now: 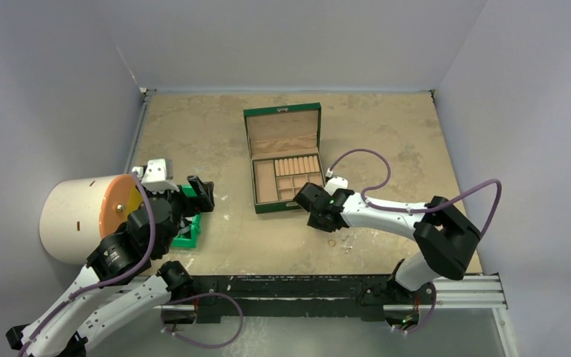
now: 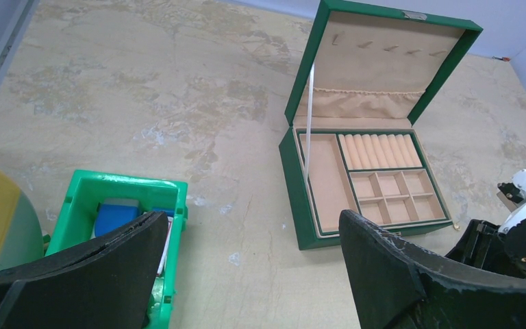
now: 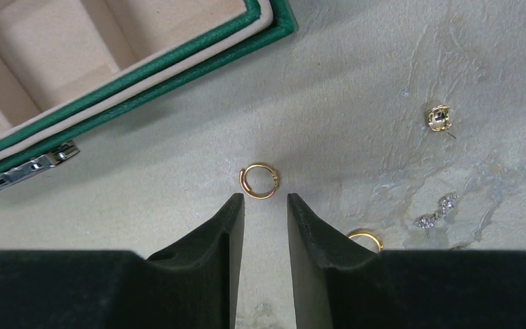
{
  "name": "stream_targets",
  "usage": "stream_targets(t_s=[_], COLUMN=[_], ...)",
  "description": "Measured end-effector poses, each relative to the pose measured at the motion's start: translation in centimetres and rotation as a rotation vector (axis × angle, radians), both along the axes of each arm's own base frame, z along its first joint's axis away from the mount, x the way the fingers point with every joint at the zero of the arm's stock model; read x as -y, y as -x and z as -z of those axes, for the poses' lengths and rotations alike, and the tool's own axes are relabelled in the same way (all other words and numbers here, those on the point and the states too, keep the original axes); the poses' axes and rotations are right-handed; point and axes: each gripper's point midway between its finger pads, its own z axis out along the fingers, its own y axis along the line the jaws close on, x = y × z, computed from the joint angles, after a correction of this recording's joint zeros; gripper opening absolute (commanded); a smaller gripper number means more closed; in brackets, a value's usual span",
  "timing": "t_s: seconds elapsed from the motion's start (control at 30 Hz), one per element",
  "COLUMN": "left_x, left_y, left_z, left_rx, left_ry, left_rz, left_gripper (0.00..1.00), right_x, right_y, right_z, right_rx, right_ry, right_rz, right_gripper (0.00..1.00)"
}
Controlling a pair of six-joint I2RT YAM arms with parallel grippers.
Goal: Organize the mixed jewelry
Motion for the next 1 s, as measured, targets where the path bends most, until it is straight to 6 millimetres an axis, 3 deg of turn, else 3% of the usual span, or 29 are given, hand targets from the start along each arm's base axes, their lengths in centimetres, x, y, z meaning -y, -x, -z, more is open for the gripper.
stream_targets(t_s=[1.0], left_x=[0.1], left_y=[-0.1], left_z=[0.1], left_rx=[-0.004], left_ry=[-0.004], left_rz=[0.000], left_gripper=[0.96], right_x=[0.6], right_y=[0.2], right_z=[1.9], right_rx=[-0.024], right_ry=[0.045], right_rz=[0.008], right_gripper=[0.18])
